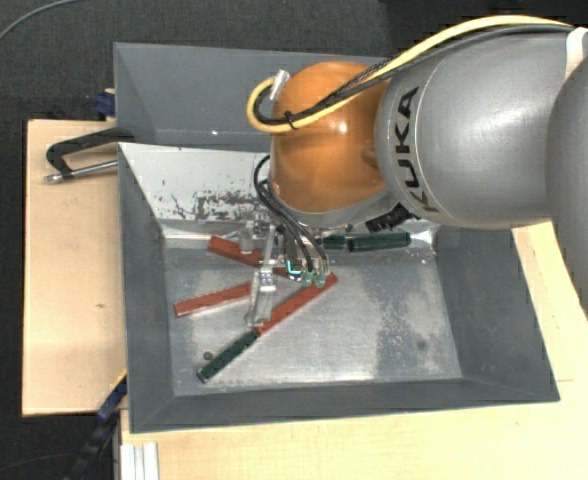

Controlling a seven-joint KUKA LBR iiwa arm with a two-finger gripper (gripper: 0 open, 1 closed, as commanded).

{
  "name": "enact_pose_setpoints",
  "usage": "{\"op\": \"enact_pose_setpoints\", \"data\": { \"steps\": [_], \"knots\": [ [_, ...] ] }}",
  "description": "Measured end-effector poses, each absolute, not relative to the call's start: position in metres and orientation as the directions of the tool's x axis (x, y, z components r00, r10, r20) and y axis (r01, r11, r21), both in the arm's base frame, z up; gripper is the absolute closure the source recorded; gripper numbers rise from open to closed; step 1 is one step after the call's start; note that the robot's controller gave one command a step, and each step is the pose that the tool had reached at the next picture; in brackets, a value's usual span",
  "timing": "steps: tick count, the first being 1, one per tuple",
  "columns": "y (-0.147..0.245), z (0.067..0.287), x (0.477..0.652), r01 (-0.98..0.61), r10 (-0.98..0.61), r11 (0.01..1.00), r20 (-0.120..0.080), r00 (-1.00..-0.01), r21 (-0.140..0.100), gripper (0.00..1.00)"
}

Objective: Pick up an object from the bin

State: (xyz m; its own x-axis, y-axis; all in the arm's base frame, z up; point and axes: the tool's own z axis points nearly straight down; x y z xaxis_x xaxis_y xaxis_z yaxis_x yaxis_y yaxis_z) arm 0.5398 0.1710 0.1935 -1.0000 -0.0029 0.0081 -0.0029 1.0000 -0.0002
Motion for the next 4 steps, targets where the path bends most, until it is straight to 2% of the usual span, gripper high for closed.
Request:
{"op": "enact_pose_setpoints", "data": {
  "steps": [1, 2, 3, 4],
  "knots": [
    [0.17, 0.198, 0.542, 0.0, 0.0, 1.0, 0.0, -1.0, 0.001, 1.0],
    [0.17, 0.198, 0.542, 0.0, 0.0, 1.0, 0.0, -1.0, 0.001, 0.0],
    [0.151, 0.097, 0.514, -0.149, -0.149, 0.989, 0.008, -0.989, -0.001, 0.0],
    [0.146, 0.069, 0.502, -0.205, -0.205, 0.979, 0.004, -0.979, 0.0, 0.0]
  ]
}}
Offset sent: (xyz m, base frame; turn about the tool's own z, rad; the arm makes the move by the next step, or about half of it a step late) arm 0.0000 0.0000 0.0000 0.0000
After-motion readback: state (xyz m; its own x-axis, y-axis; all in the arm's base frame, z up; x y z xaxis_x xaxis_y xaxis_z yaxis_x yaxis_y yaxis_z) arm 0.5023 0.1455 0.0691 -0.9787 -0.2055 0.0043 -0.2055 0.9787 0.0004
